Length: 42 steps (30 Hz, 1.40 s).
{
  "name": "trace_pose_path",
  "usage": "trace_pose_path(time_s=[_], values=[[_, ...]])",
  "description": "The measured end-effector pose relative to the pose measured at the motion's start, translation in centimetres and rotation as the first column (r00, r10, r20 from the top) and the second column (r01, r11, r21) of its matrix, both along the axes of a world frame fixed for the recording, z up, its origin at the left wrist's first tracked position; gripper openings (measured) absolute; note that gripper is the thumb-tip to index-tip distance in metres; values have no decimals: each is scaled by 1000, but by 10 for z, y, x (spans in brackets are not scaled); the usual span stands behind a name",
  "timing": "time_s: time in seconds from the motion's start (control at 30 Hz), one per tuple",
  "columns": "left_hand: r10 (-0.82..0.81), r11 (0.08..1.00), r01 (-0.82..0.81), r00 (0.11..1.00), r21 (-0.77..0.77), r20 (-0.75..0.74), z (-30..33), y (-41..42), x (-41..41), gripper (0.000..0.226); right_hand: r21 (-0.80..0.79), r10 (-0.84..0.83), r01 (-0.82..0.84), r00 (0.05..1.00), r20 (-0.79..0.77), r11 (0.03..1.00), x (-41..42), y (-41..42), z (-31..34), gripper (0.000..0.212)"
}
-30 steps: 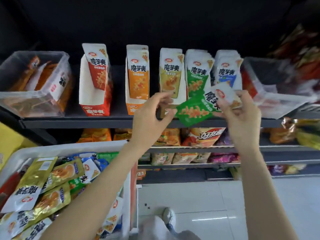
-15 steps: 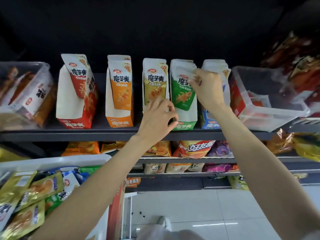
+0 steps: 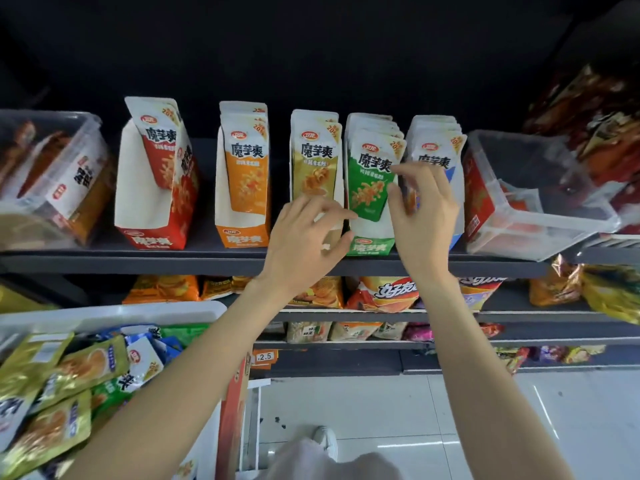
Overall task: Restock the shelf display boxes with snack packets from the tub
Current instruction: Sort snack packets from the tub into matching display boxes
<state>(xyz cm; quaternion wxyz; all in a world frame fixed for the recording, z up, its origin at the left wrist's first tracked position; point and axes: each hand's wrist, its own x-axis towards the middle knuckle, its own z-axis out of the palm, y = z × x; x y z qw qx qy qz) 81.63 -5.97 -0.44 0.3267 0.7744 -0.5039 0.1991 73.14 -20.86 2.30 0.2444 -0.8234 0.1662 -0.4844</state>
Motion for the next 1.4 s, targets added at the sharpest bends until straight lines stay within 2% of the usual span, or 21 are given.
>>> trace_pose_path(time_s=[0.13, 0.23, 0.3, 0.37, 0.43, 0.5, 0.57, 0.73, 0.8, 0.93, 1.0, 1.03, 1.07, 1.1, 1.13, 1.17, 1.2, 1.23, 1.27, 1.33, 1.4], values=[[43, 965, -63, 996, -254, -83, -2, 64, -14, 19, 171, 177, -160, 981, -84, 972, -27, 74, -12, 16], [131, 941, -182, 973, -284, -190, -17, 133, -21, 22, 246, 384, -334, 902, -198, 910, -35, 131, -26, 13], [235, 938, -284, 943, -199, -237, -34, 185, -19, 22, 283, 511, -439, 811, -283, 853, -29, 168, -40, 13], [367, 926, -378, 900, -1, -237, -53, 237, -12, 22, 311, 595, -508, 710, -376, 803, -19, 202, -53, 18], [462, 880, -426, 870, 211, -170, -71, 281, -1, 19, 332, 625, -535, 594, -506, 777, -4, 232, -66, 21], [498, 833, -438, 860, 337, -114, -83, 314, 8, 19, 299, 573, -530, 488, -658, 794, 18, 256, -83, 30], [515, 789, -425, 851, 445, -101, -89, 335, 17, 22, 182, 440, -528, 418, -795, 830, 41, 273, -99, 38], [484, 739, -331, 867, 587, -120, -105, 352, 31, 25, -85, 103, -486, 347, -932, 870, 78, 299, -114, 39], [454, 739, -299, 883, 604, -117, -110, 354, 31, 38, -144, 35, -475, 347, -937, 868, 84, 305, -114, 39], [442, 735, -300, 892, 608, -94, -115, 355, 32, 40, -211, -37, -482, 345, -938, 850, 85, 312, -114, 30], [489, 767, -323, 854, 555, -179, -110, 348, 30, 35, -267, -51, -479, 417, -907, 836, 82, 312, -113, 26], [519, 798, -331, 802, 504, -296, -105, 343, 27, 33, -314, -62, -445, 494, -867, 839, 80, 311, -112, 22], [527, 837, -339, 707, 429, -471, -98, 336, 23, 37, -330, -50, -387, 582, -812, 861, 78, 310, -110, 19], [489, 872, -351, 562, 342, -668, -89, 328, 18, 44, -312, -11, -326, 675, -738, 892, 74, 308, -109, 18], [388, 898, -361, 377, 252, -841, -80, 319, 13, 52, -271, 40, -278, 762, -647, 921, 68, 306, -108, 18], [230, 910, -391, 200, 137, -953, -71, 311, 8, 57, -219, 87, -250, 821, -564, 943, 61, 306, -107, 15], [56, 896, -443, 65, 21, -996, -65, 303, 2, 59, -185, 126, -249, 855, -503, 951, 52, 309, -107, 11], [-89, 867, -493, -6, -74, -996, -59, 295, -4, 54, -165, 163, -269, 865, -474, 949, 43, 315, -105, 10], [-166, 837, -530, -10, -135, -986, -56, 290, -9, 45, -150, 197, -296, 863, -465, 943, 35, 321, -106, 9], [-134, 822, -544, 107, -171, -985, -51, 283, -15, 29, -121, 257, -341, 860, -441, 932, 22, 330, -108, 3], [-68, 831, -527, 225, -179, -972, -52, 281, -16, 25, -85, 309, -364, 875, -373, 928, 15, 330, -109, 9]])
